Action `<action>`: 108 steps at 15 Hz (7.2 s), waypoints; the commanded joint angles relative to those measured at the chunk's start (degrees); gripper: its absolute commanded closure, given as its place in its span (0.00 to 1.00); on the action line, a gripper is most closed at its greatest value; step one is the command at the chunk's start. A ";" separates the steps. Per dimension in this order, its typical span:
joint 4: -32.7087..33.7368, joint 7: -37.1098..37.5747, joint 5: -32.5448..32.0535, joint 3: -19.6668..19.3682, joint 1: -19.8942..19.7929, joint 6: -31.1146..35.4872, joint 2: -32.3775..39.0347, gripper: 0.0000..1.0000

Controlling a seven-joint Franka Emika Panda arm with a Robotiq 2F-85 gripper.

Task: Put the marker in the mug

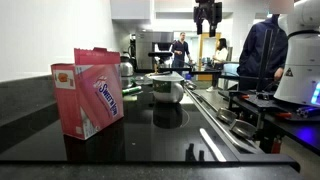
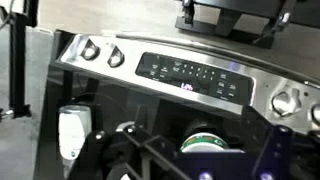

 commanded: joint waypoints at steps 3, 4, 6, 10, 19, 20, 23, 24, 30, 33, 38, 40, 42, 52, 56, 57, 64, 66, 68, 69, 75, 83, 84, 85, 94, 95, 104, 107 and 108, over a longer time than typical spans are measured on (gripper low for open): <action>0.09 0.20 -0.21 -0.71 0.77 -0.15 0.03 0.00; 0.09 0.20 -0.21 -0.71 0.77 -0.15 0.03 0.00; 0.09 0.20 -0.21 -0.71 0.77 -0.15 0.03 0.00; 0.66 -8.24 -5.25 -2.05 0.70 5.36 1.52 0.00; 11.85 -45.78 7.72 -11.72 0.11 25.20 19.47 0.00; 14.27 -48.99 10.37 -11.02 -0.46 24.61 22.05 0.00; 21.02 -53.36 13.66 -8.57 -2.15 23.53 28.94 0.00; 23.33 -54.58 14.18 -7.81 -2.74 23.14 31.33 0.00; 34.70 -59.46 12.93 -4.34 -7.45 21.92 43.62 0.00; 41.01 -61.68 12.94 -2.98 -9.44 20.11 49.48 0.00; 50.44 -61.87 10.91 -0.89 -8.94 15.74 57.16 0.00; 53.31 -61.42 10.36 -0.55 -8.73 14.03 59.73 0.10; 55.66 -61.24 10.20 -0.45 -8.92 12.83 61.96 0.15; 64.98 -61.48 10.73 -0.12 -9.93 8.29 68.36 0.38; 67.15 -61.48 10.90 -0.06 -10.20 6.88 69.98 0.40; 67.57 -61.40 10.87 -0.08 -10.17 6.76 70.37 0.41; 69.43 -61.54 10.93 0.01 -10.31 6.10 72.05 0.98; 69.90 -61.62 10.96 0.02 -10.36 5.67 72.16 0.98; 70.12 -61.66 10.93 0.02 -10.36 5.62 72.18 1.00; 70.02 -61.72 10.96 0.06 -10.39 5.81 72.09 1.00; 65.45 -63.69 11.55 1.97 -11.01 10.57 67.55 1.00; 62.23 -63.46 11.11 1.22 -11.08 11.67 65.09 0.51; 62.31 -63.24 11.02 1.02 -11.21 11.44 65.56 0.45; 62.30 -63.30 11.04 0.99 -11.46 11.55 65.95 0.36; 67.28 -63.64 8.96 -0.14 -10.81 9.49 71.53 0.23; 67.84 -63.72 8.50 -0.13 -10.66 9.27 72.01 0.28; 71.88 -63.66 6.83 -0.16 -10.29 8.30 74.63 0.98; 70.25 -63.96 7.07 0.34 -10.46 9.75 73.35 0.95; 69.07 -63.91 7.26 0.60 -10.53 10.44 72.41 0.95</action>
